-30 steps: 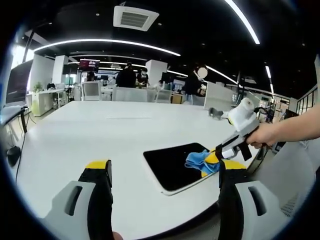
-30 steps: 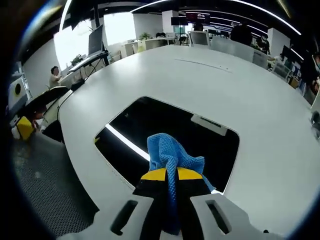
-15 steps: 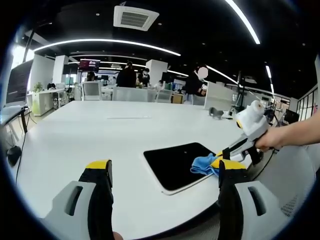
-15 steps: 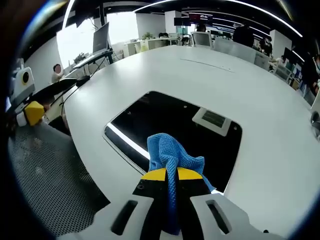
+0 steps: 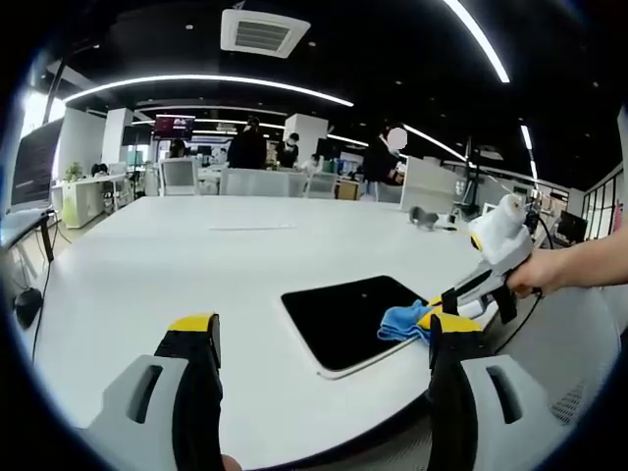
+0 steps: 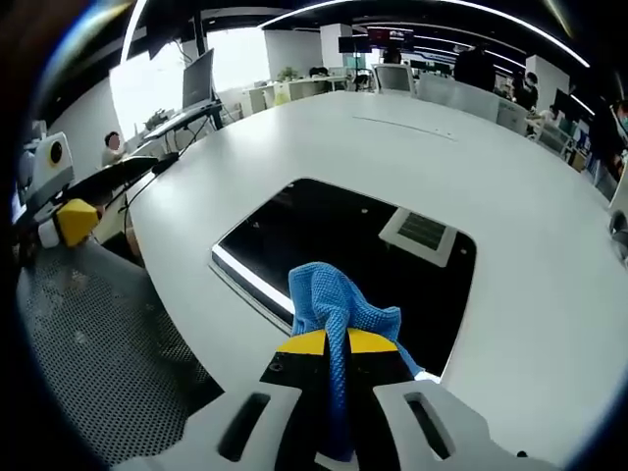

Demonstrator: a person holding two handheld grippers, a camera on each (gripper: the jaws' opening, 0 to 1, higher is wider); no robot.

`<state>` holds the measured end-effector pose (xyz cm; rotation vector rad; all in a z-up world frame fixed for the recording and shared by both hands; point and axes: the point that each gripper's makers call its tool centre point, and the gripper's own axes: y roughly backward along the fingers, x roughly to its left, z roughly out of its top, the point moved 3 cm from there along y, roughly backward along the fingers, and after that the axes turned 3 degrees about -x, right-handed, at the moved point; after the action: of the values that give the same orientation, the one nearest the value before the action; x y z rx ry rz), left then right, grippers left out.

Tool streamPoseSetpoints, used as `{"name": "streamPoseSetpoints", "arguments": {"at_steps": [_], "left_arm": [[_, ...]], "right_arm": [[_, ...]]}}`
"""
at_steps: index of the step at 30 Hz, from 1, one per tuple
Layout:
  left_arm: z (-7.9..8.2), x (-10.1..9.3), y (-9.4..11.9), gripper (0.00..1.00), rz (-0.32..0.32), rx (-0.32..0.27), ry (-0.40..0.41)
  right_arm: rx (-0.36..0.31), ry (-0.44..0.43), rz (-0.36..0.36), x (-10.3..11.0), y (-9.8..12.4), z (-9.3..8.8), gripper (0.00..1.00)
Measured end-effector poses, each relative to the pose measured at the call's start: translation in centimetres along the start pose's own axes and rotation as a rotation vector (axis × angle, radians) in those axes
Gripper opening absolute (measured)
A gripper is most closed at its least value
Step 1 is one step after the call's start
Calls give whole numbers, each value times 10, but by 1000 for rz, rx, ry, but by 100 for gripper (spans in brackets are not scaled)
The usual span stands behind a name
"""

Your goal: Wipe the mirror surface with the cleaning cloth until all visible marks leave the cleaned area.

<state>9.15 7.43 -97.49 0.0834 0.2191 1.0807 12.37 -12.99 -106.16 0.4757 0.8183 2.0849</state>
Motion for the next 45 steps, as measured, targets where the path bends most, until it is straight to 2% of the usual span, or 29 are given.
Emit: {"name": "streamPoseSetpoints", "arguments": {"at_steps": [2,5,18,45], "left_arm": [[0,0,0,86,0,1,0],[-1,-1,0,86,-1,5,-3],[-2,0,0,86,2,14,-6],[-3,0,1,85,2,21,-10]], "right_arm": [[1,3,-1,0,0,0,0],[-11,53,0,1,0,-1,0],[-16,76,18,0,0,0,0],[-35,-149,-38,-35,17,-13,0]]}}
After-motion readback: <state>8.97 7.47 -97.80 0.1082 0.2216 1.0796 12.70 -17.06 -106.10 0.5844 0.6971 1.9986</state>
